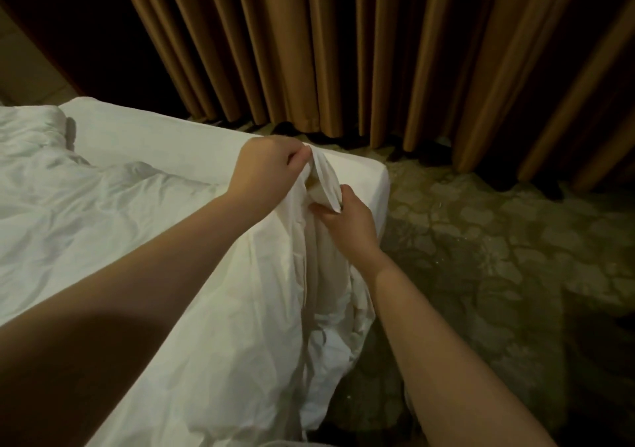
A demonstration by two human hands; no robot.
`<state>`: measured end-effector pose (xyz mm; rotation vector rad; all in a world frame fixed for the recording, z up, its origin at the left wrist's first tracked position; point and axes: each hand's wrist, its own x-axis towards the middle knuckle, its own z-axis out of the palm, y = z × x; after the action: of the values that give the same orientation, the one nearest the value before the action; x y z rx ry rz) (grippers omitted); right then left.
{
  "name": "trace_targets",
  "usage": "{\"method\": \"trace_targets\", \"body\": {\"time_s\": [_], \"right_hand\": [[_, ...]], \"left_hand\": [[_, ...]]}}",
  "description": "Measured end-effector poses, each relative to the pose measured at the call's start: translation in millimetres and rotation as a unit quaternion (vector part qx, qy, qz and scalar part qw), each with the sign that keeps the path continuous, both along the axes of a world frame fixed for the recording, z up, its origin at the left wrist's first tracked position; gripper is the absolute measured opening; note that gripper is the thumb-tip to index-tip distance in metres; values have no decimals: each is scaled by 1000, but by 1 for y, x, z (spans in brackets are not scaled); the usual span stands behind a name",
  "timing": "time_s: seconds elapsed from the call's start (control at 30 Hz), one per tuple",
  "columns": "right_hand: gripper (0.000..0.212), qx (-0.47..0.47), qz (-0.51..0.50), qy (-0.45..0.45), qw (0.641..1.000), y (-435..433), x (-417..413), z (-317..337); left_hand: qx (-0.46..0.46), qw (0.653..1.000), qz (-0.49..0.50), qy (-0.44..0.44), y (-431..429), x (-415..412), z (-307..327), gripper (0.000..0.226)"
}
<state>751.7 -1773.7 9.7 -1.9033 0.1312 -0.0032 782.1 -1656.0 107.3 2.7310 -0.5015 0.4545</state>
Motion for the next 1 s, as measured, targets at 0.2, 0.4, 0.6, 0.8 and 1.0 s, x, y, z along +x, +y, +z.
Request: {"method": "trace_targets", "body": {"time_s": [0.2, 0.4, 0.6, 0.8, 1.0], "right_hand": [[14, 95, -130, -23, 987, -51, 34, 6], [28, 148, -209, 144, 956, -102, 56, -25], [29, 122, -109, 244, 956, -96, 55, -16], [31, -1, 153, 256, 955, -77, 58, 23], [29, 43, 258, 31, 965, -26, 51, 130]], "left_hand": [[-54, 995, -39, 73, -19, -9, -8, 29], [93, 948, -109, 283, -10, -66, -109, 105], [43, 944, -43, 324, -4, -99, -163, 100], [-72, 946, 85, 306, -19, -103, -169, 107], [-249, 916, 282, 143, -55, -115, -127, 116]]}}
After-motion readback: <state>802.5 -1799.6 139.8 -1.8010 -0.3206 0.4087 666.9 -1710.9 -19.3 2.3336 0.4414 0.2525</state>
